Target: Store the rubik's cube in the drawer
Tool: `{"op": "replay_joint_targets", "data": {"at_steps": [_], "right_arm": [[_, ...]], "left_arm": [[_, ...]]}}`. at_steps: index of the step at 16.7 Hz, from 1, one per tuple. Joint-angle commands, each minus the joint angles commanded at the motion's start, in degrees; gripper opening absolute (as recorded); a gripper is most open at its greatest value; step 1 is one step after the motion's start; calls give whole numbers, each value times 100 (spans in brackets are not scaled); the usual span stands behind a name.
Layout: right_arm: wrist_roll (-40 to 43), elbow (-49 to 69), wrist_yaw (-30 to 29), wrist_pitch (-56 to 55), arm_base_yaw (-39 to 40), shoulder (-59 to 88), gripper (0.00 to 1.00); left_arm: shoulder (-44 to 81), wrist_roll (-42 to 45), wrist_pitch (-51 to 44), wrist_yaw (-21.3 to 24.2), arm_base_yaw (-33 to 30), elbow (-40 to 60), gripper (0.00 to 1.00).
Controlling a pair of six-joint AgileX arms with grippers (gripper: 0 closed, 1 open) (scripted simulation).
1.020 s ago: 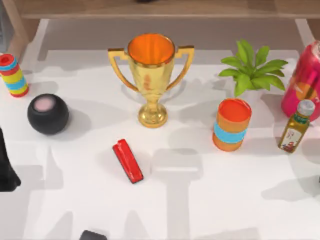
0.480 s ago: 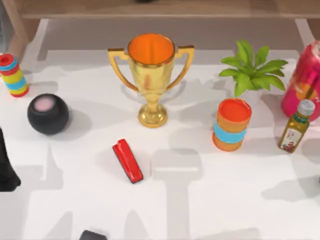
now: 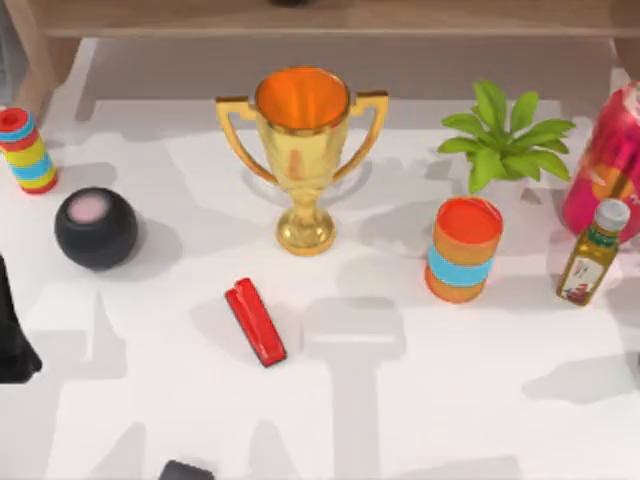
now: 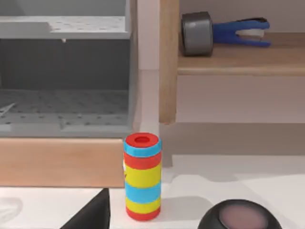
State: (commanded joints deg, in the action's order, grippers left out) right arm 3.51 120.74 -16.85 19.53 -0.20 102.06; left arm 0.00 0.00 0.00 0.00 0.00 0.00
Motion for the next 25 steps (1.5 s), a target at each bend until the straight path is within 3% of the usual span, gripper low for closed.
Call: {"op": "replay_joint_targets", "data": {"at_steps": [6, 10, 18, 25], "right_arm": [[597, 1699, 282, 2692, -1754, 742, 0], [999, 2760, 613, 4518, -2404, 1805, 0], [1567, 4047, 1399, 7139, -2294, 4535, 0], [1660, 4241, 1588, 7645, -2120, 5485, 0]], "left_arm": [[0, 0, 0, 0, 0, 0, 100], [0, 0, 0, 0, 0, 0, 100], [0, 0, 0, 0, 0, 0, 100], [0, 0, 0, 0, 0, 0, 100]]}}
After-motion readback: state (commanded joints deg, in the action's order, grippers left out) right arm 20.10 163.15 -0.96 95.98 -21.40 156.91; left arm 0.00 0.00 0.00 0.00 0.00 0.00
